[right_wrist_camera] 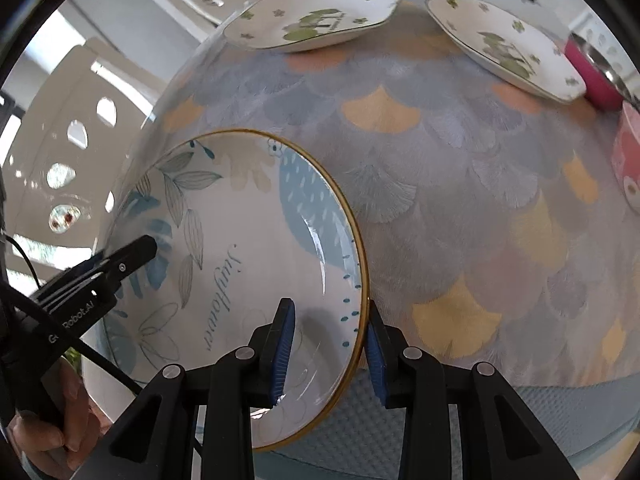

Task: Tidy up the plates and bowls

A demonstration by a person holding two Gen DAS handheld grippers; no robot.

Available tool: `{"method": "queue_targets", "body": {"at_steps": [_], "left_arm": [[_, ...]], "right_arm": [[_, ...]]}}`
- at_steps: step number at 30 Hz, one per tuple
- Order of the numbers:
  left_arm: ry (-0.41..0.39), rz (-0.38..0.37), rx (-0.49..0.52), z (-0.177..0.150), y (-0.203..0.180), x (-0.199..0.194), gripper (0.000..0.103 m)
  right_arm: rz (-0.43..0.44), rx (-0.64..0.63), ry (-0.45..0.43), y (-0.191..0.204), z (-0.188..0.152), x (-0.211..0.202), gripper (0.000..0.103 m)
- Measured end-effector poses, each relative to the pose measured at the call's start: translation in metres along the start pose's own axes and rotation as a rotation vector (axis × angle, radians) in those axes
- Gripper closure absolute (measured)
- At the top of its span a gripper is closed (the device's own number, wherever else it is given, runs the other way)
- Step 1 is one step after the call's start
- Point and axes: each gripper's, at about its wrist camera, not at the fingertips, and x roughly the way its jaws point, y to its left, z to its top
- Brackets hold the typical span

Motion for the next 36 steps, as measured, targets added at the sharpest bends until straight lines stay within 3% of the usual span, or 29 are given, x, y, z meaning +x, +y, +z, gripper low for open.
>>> {"method": "queue_targets", "body": {"at_steps": [6,15,20,31,33,35,36], "left_arm": [[-0.070,0.051,-0.011,-0.002,0.004,-0.026,0.063],[-0.195,0.078,-0.099,-0.020,-0.002,-0.094,0.062],[-0.259,0.061,-0.067,-0.040,-0.040,-0.135,0.062],[-0.358,0.004,-0.009,-0.095,-0.108,-0.202,0.056],[-0.377,0.005,0.003,-0.102,-0.113,-0.213,0.052],[-0.414,0.020,0.022,-0.109,-0.116,-0.227,0.036],[-0.426,0.028,0.029,-0.109,-0.118,-0.230,0.035]], "right_arm": [[-0.021,0.042,-0.043,-0.025,-0.017,-0.027,0.062],[0.048,0.118,-0.154,-0.073,-0.042,-0.089,0.057],[0.096,0.146,-0.241,-0.102,-0.071,-0.136,0.050],[0.092,0.102,-0.366,-0.126,-0.132,-0.203,0.049],[0.104,0.086,-0.381,-0.125,-0.140,-0.209,0.045],[0.119,0.083,-0.394,-0.123,-0.143,-0.210,0.031],[0.125,0.082,-0.399,-0.122,-0.145,-0.212,0.030]]}}
